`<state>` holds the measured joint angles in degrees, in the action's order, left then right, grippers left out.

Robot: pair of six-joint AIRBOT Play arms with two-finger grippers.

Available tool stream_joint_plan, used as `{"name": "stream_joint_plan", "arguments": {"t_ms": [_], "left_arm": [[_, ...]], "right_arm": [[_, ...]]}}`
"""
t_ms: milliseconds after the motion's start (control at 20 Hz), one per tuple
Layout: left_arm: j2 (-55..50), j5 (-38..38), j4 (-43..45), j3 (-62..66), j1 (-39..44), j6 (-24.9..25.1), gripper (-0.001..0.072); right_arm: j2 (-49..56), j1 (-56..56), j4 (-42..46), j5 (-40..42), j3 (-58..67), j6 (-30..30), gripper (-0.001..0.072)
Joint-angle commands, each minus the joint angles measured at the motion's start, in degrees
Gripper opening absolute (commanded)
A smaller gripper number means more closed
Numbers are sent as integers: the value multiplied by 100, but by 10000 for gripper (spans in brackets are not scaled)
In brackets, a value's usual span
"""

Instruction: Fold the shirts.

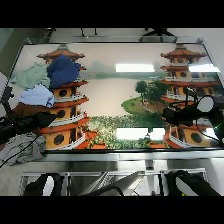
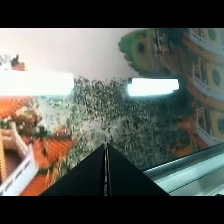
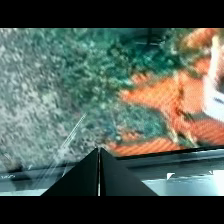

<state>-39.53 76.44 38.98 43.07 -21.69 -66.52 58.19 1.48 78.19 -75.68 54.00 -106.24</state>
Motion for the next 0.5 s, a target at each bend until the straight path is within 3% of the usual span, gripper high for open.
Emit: {"name": "stream_joint_plan", "arguments": {"t_ms": [0, 450], "left_arm": [[0, -9, 0, -13, 4, 2, 12], [0, -11, 0, -31, 4, 2, 12]], "right_arm": [[4, 4, 0, -2, -4, 0, 21], [52, 4, 0, 208, -22, -4, 21]]}}
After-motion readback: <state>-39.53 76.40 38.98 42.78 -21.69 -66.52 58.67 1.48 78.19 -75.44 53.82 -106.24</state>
